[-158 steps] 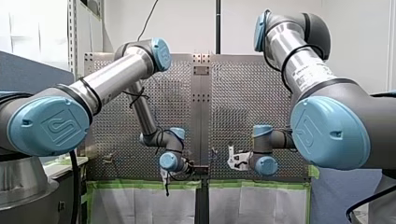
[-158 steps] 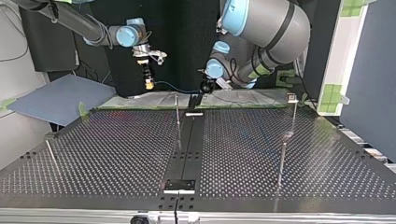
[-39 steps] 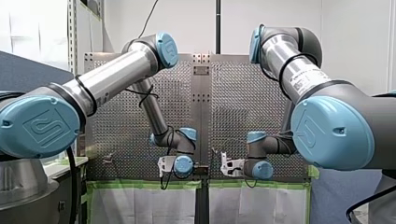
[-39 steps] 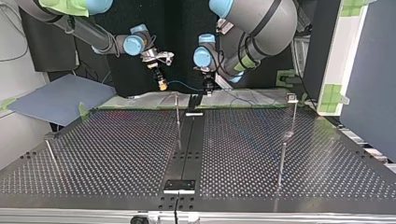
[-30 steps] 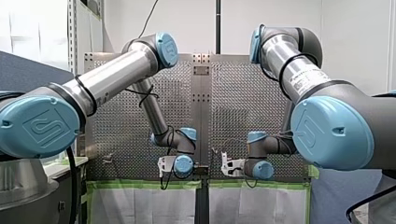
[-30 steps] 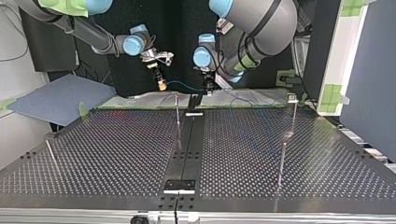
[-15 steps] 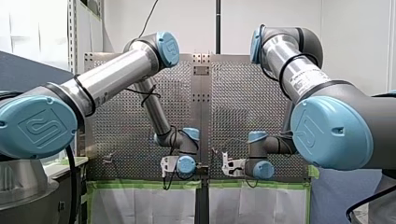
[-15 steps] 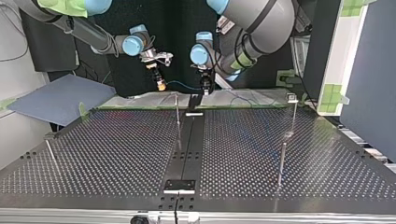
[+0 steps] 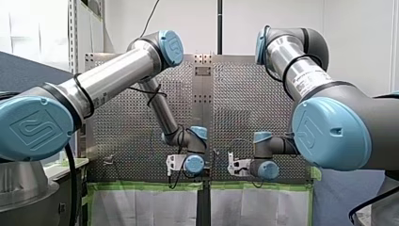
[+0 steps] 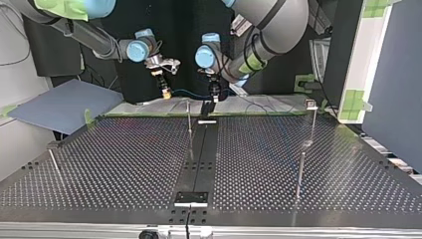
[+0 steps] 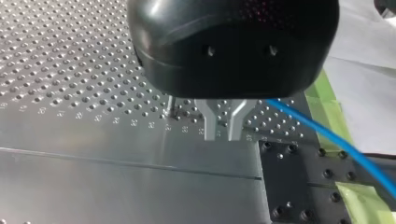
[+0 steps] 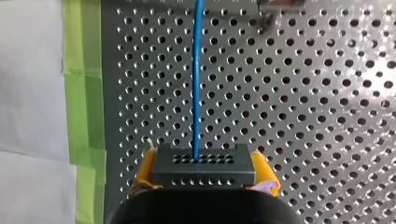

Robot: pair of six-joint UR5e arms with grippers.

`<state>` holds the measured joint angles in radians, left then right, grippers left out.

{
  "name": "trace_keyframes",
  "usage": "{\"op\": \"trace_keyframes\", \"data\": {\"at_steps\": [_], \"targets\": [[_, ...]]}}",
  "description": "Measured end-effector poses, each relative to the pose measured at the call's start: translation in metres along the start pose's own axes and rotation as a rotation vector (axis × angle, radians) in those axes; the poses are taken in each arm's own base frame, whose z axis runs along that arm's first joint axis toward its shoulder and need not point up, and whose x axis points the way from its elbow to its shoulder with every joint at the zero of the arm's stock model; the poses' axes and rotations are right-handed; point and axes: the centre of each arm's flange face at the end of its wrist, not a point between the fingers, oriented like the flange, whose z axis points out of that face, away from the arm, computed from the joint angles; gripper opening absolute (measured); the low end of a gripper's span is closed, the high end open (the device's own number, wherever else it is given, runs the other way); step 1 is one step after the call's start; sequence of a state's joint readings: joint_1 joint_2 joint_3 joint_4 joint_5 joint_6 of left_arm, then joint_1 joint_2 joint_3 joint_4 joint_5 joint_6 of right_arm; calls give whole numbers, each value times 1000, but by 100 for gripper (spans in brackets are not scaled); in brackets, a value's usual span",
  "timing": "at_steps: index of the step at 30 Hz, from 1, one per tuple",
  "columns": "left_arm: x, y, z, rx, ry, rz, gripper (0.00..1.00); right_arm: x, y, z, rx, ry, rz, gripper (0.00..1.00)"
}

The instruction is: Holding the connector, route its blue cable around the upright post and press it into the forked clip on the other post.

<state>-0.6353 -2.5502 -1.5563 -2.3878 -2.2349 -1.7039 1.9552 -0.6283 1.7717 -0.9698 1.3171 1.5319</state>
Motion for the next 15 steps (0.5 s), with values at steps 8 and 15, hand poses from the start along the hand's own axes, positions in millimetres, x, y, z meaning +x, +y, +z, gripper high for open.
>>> {"op": "trace_keyframes", "data": {"at_steps": [8,15], "targets": [[0,-7,-7,2,3,13,15,3,13,4,-19,-7,-1,0],[0,-9,-8,4,2,24,15,4,22,5,-31,-4,1,0]]}}
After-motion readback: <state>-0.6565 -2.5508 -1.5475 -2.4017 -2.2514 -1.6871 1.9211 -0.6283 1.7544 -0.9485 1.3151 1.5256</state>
